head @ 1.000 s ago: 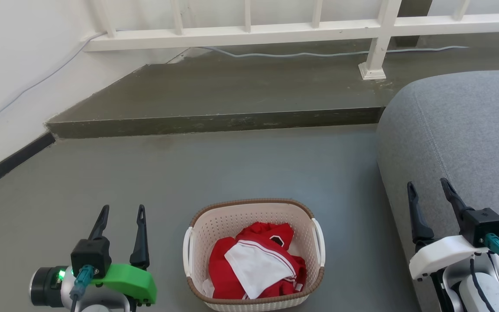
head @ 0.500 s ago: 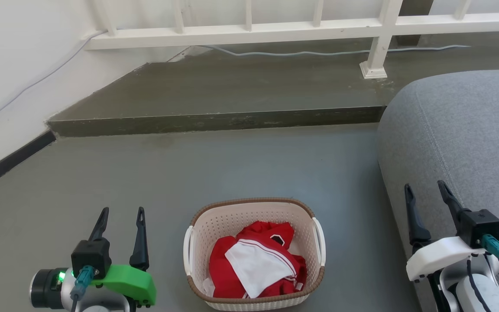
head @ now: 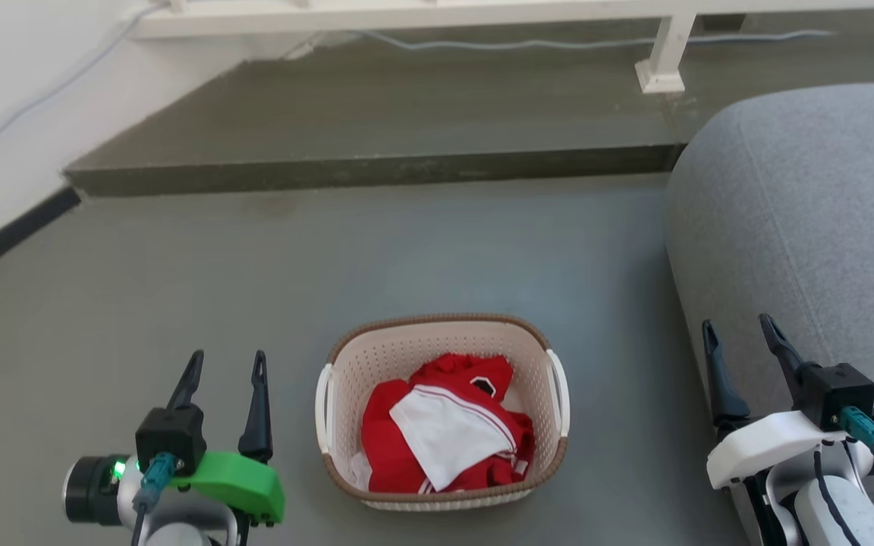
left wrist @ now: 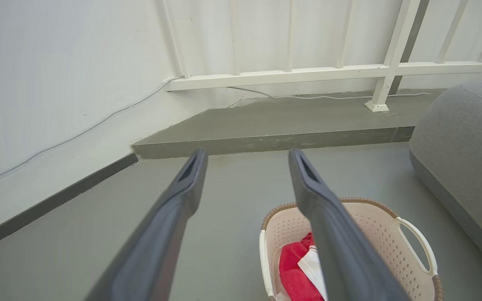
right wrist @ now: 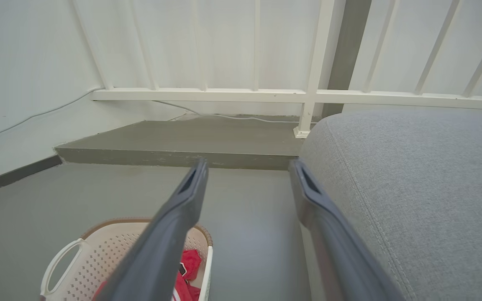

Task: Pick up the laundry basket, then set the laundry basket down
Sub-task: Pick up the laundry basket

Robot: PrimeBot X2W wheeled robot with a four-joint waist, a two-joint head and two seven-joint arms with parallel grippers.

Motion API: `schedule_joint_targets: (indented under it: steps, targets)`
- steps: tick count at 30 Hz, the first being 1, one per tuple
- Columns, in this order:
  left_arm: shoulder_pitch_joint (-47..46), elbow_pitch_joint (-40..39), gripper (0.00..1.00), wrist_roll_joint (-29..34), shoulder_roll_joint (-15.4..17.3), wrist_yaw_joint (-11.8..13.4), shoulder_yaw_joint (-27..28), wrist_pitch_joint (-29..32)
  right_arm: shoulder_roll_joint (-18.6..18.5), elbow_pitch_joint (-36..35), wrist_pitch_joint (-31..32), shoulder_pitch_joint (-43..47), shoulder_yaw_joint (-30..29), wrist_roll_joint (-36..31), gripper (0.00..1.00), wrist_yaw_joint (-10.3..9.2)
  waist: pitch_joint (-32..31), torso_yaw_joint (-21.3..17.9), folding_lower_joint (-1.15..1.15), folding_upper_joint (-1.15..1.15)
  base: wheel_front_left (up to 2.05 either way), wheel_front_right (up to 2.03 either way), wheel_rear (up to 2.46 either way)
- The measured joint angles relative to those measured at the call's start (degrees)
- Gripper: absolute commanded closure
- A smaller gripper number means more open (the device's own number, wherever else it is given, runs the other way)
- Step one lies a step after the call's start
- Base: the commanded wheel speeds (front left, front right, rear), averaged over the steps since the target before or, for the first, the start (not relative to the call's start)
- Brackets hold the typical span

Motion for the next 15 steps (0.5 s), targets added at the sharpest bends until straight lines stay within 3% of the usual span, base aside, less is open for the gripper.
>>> schedule_joint_targets:
  steps: [15]
  targets:
    - [-7.2,1.6,0.0,-0.2,-1.4,-0.3,-0.7,1.1,0.3,4.1,0.0,-5.2,-0.1,0.6,0.0,1.45,11.2,0.4,0.0,0.0,0.0,0.0,0.0]
